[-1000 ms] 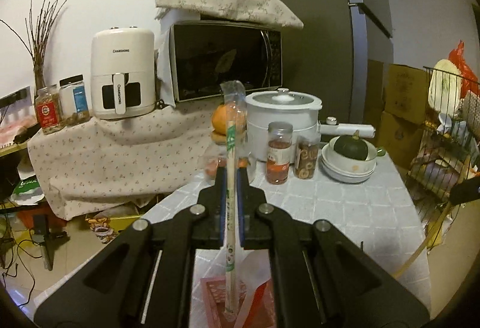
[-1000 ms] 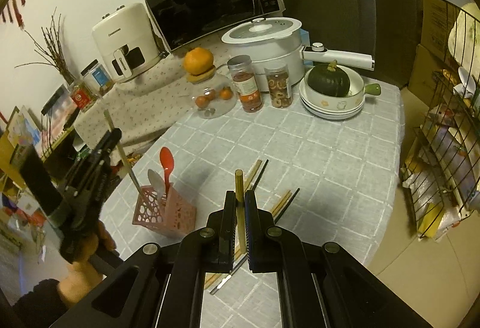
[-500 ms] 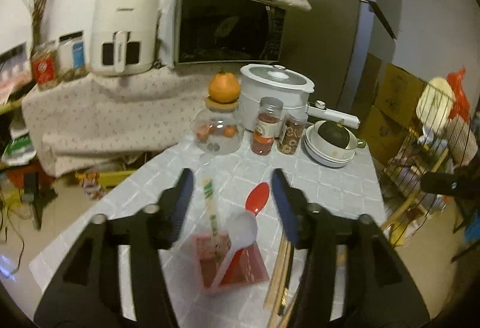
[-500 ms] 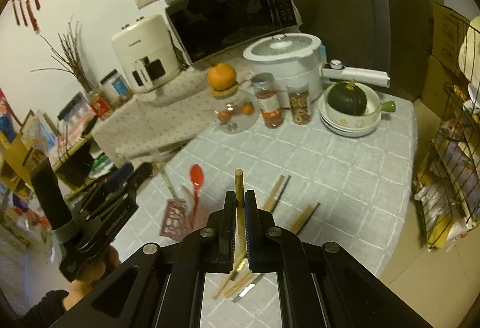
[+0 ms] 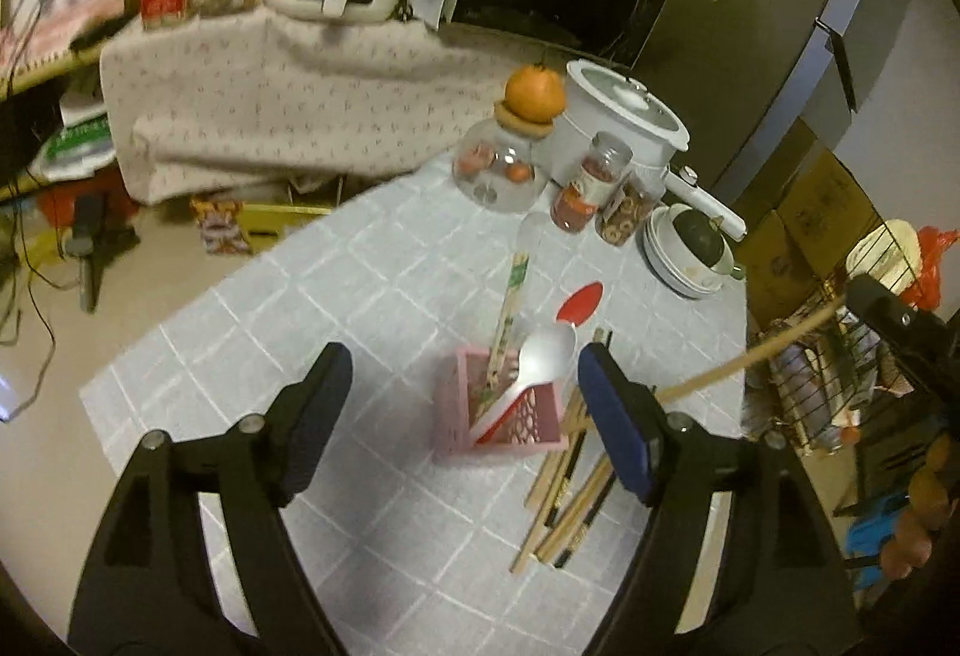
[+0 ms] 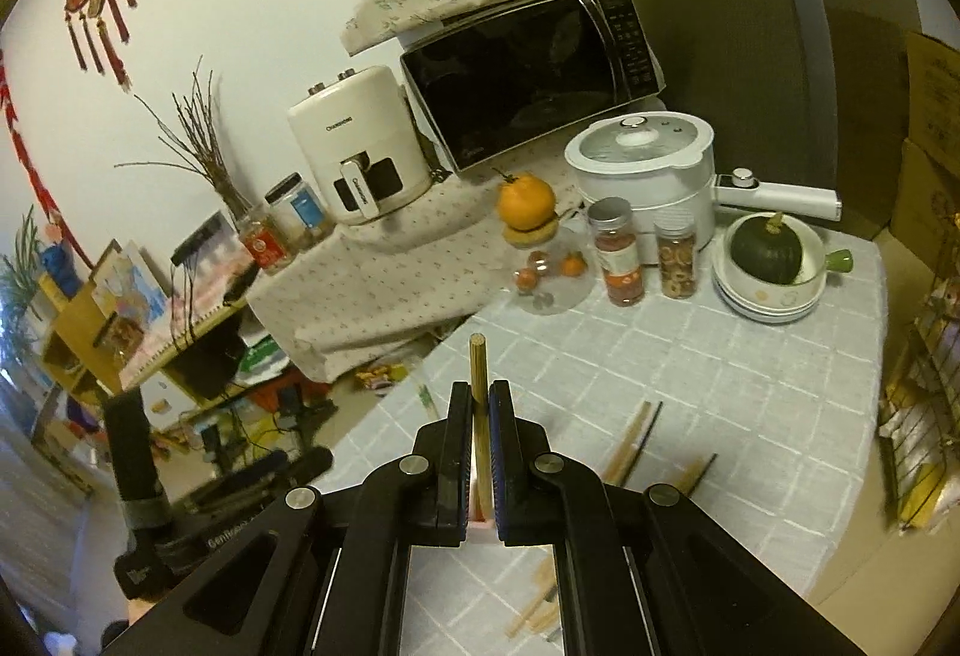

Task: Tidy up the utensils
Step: 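Carry the wooden chopstick into the pink holder and open the right gripper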

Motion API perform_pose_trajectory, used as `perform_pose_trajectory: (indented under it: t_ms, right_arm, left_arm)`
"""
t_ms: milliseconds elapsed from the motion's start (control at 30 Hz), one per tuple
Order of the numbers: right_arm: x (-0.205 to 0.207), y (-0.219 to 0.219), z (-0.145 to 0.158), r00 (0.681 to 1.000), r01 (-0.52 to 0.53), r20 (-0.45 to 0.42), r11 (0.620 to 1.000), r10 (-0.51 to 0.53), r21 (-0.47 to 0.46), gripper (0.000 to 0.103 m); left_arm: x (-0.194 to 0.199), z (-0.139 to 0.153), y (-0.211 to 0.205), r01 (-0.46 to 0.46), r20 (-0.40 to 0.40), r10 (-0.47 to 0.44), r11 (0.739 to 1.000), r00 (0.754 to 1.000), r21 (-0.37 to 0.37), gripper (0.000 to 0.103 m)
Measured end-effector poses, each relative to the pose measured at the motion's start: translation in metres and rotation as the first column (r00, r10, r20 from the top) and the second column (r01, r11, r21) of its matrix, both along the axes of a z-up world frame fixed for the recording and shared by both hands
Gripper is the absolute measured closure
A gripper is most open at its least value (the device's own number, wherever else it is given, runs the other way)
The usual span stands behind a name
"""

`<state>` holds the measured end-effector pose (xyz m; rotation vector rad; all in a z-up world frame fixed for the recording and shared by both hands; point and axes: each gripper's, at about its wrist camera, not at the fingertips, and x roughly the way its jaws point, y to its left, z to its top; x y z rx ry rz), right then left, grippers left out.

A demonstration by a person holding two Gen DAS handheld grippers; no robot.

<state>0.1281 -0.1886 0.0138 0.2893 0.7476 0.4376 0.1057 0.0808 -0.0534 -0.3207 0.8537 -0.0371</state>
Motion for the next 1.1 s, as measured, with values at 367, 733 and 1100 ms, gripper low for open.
perform_pose_trajectory:
  t_ms: [367, 733, 1100]
  right_arm:
    - [0.021, 0.058, -0.016, 0.995, -0.091, -0.037, 0.995, 0.089, -0.051, 0.098]
    - [0.050, 0.091, -0.057, 0.984, -0.113, -0.148, 0.988, 0.096, -0.109, 0.097]
    - [0.060, 0.084, -0.070, 0.978, -0.085, -0.198, 0.990, 0.062, -0.110, 0.079]
  left_arm:
    - [0.002, -0.002, 0.014, -0.001, -0.040, -0.001, 0.999, 0.999, -0.054, 0.024]
    - [0.001, -0.009, 0.027, -0.020, -0.066, 0.016, 0.998, 0.998, -0.052, 0.024]
    - [0.003, -0.018, 0.025, -0.009, -0.107, 0.006, 1.000, 0.994, -0.025, 0.024]
